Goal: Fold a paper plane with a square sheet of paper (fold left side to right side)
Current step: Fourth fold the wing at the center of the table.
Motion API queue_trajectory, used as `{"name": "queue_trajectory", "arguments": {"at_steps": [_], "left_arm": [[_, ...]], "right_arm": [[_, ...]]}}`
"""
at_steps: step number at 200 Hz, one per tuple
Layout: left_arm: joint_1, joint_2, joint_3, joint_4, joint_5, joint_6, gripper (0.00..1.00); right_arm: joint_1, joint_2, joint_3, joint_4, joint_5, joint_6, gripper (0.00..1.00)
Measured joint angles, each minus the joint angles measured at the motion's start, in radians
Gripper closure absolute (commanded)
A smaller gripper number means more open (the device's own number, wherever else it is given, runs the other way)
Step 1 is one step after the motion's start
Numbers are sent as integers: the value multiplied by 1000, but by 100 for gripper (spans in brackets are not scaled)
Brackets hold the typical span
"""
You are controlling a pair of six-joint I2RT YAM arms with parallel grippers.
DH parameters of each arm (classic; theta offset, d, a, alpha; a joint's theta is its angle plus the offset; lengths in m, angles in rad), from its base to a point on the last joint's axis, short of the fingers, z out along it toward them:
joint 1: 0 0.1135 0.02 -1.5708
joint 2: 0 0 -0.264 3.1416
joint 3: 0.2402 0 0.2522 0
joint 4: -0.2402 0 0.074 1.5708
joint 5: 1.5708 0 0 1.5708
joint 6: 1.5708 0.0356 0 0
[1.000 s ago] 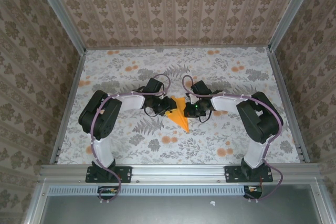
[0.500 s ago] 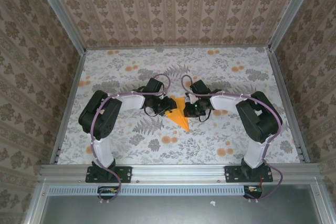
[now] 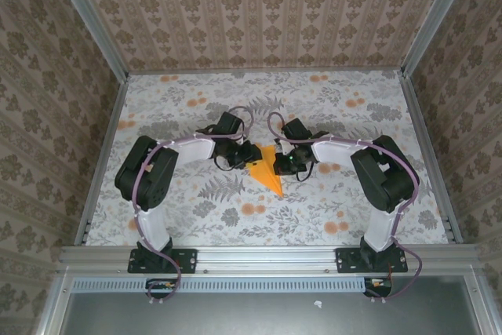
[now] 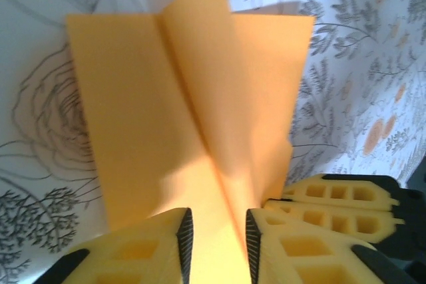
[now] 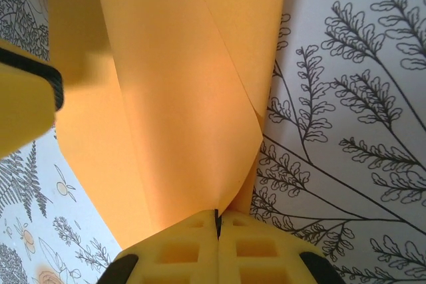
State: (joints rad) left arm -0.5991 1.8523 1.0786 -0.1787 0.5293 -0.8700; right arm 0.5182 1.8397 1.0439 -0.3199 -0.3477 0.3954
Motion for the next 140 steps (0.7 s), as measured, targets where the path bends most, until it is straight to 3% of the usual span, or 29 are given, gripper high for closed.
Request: {"name": "queue_trajectory", "arguments": {"at_steps": [49,140], "left_arm": [[-9,34,105,7,37,10,80],[-22,150,140,-2,48,26,81]], "right_arm": [[2,2,4,-5,1,0,100],[3,2,5,-7,4,0,100]]}}
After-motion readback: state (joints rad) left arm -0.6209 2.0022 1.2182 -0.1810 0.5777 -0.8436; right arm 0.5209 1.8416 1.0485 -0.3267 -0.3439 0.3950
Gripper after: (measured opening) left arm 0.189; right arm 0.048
